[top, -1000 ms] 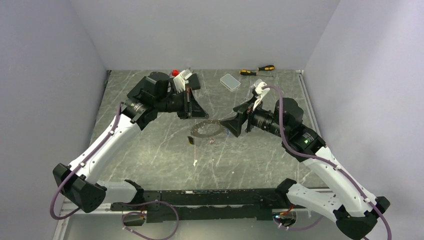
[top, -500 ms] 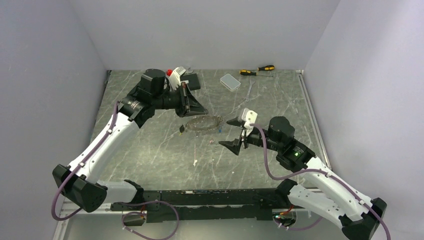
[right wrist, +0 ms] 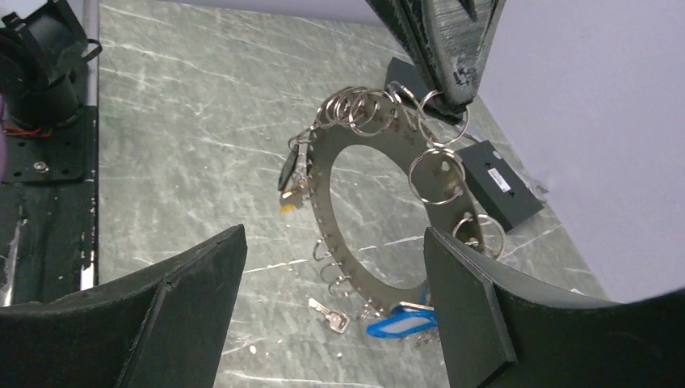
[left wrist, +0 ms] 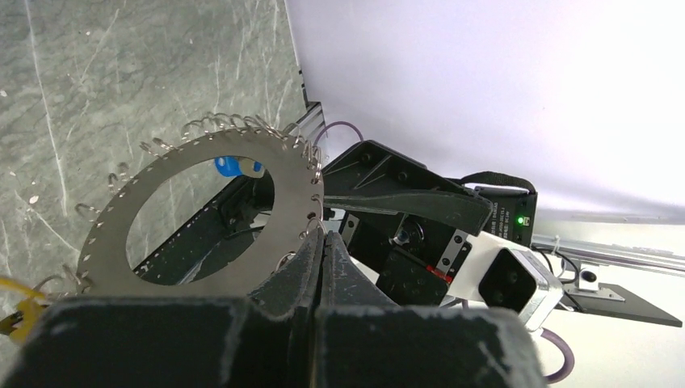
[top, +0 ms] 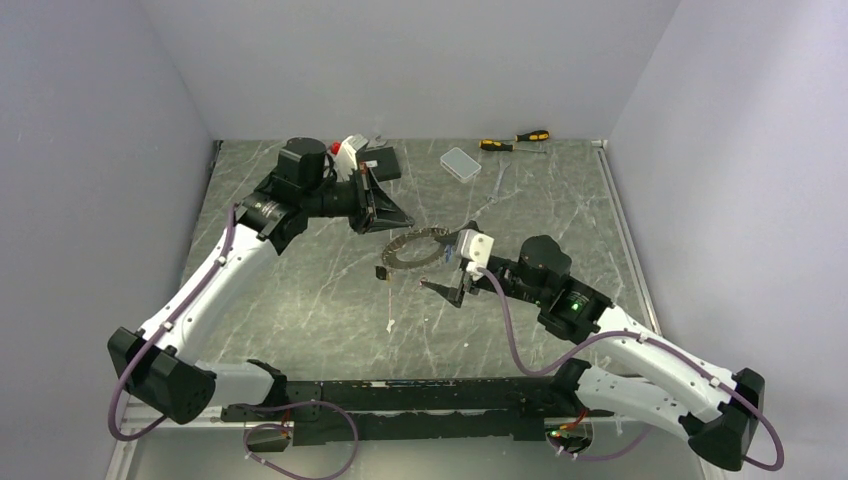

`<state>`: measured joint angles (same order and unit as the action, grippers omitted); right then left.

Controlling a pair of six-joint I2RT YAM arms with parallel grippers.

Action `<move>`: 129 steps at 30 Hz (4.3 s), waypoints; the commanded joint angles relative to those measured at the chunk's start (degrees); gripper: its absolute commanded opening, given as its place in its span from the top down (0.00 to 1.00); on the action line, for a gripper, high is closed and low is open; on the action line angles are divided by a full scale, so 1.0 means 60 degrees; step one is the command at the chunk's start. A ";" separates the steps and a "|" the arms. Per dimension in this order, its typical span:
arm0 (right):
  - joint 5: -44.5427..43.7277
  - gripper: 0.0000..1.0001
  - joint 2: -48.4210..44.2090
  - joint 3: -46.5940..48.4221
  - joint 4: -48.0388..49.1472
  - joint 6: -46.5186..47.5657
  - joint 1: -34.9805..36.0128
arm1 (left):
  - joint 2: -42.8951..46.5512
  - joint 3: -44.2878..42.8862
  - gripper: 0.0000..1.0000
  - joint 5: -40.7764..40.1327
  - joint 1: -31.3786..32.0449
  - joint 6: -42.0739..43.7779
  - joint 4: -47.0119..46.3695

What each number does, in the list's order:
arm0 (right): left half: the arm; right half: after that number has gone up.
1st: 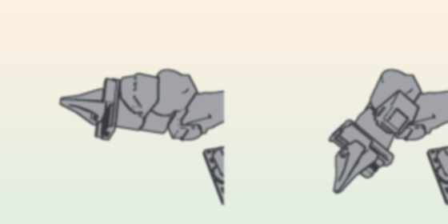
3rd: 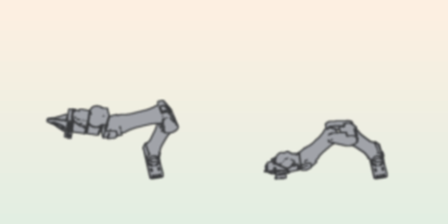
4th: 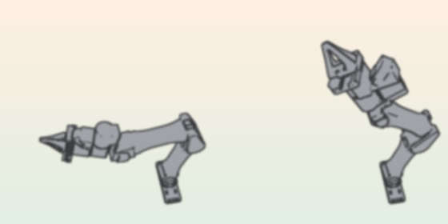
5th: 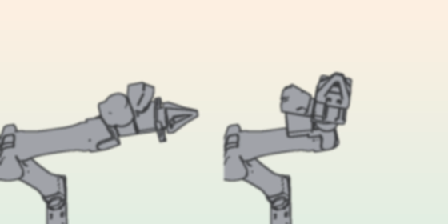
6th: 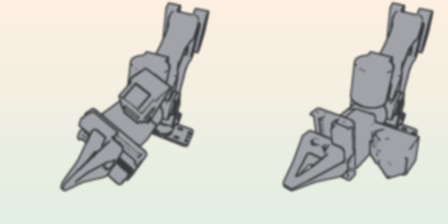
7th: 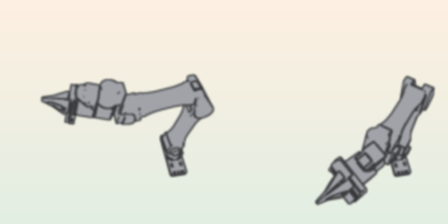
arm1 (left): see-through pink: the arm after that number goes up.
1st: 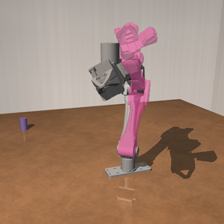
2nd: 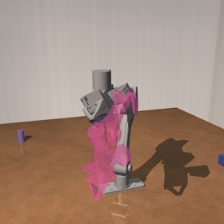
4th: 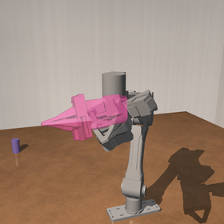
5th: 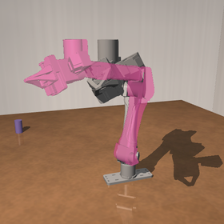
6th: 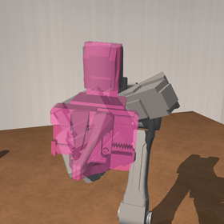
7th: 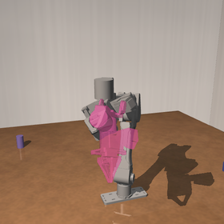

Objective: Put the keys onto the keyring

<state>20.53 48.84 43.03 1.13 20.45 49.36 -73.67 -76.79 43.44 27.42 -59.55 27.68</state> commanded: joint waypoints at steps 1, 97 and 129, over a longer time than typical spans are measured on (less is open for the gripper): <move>-0.0521 0.16 -0.0031 0.0476 0.0833 0.0584 0.0170 | 0.0117 0.0071 1.00 0.0393 -0.0072 -0.0165 -0.0693; -0.1279 1.00 0.0313 0.1696 -0.0679 0.0811 0.0225 | 0.1590 0.0278 0.13 0.1022 -0.0203 0.7056 0.0150; -0.2777 1.00 -0.0342 0.2079 0.0528 -0.1803 0.0181 | 0.4531 0.6705 0.18 0.1427 -0.0120 0.7796 -0.8448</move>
<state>6.22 46.72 51.13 -0.71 12.78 50.50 -47.33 -37.50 43.20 26.24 -12.93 -14.17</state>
